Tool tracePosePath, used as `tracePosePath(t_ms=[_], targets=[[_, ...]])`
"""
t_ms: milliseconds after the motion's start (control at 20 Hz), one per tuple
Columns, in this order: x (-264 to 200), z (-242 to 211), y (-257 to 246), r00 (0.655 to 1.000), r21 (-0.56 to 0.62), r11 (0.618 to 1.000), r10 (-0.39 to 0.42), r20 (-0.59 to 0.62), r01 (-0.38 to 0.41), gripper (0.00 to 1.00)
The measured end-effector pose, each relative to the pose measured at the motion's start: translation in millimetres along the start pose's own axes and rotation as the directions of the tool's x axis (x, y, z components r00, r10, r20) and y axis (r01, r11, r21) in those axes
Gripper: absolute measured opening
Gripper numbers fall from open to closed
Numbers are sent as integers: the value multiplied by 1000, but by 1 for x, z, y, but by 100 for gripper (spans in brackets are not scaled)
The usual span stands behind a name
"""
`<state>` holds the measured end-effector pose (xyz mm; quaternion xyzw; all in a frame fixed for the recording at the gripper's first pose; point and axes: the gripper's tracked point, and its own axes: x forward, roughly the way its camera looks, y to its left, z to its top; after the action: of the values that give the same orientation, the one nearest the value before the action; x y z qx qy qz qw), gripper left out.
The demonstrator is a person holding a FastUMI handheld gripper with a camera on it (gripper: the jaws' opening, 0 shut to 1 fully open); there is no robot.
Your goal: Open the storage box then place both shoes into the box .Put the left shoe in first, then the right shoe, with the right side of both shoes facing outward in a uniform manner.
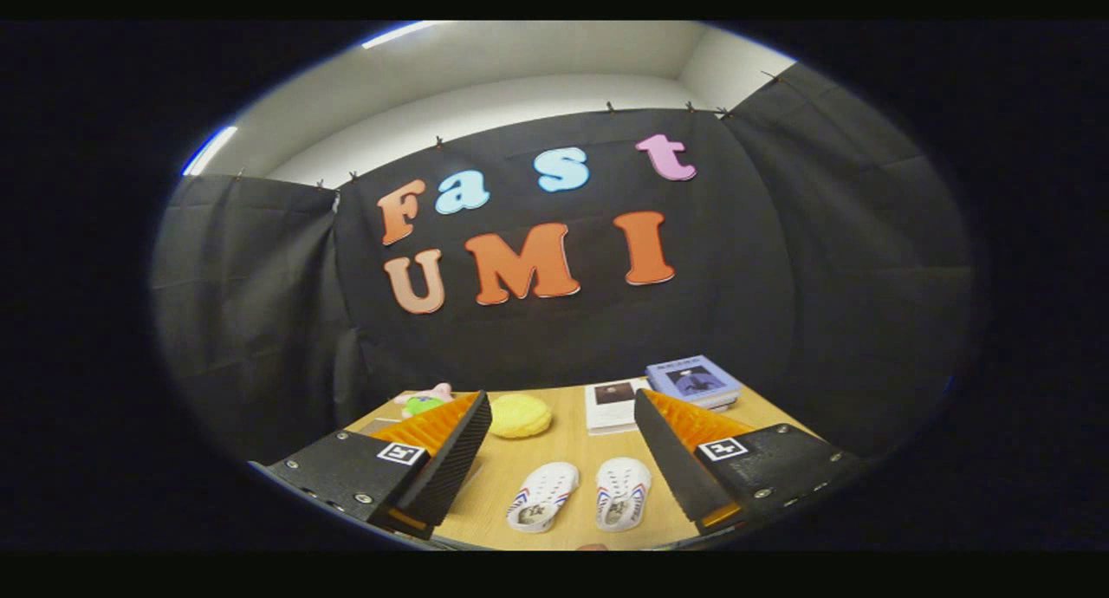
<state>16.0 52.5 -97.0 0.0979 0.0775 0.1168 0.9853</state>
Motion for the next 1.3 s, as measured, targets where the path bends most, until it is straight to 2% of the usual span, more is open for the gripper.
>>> tracePosePath(t_ms=[200,450,700,850,1200,1300], targets=[[26,-52,14,990,169,980,121,-71,-108,98],[63,-115,24,960,379,908,244,-139,-176,99],[85,-169,52,909,570,786,388,-156,-238,98],[93,-196,83,861,668,691,486,-148,-276,98],[99,-231,139,752,801,507,649,-112,-318,98],[101,-238,149,729,816,479,676,-108,-324,98]])
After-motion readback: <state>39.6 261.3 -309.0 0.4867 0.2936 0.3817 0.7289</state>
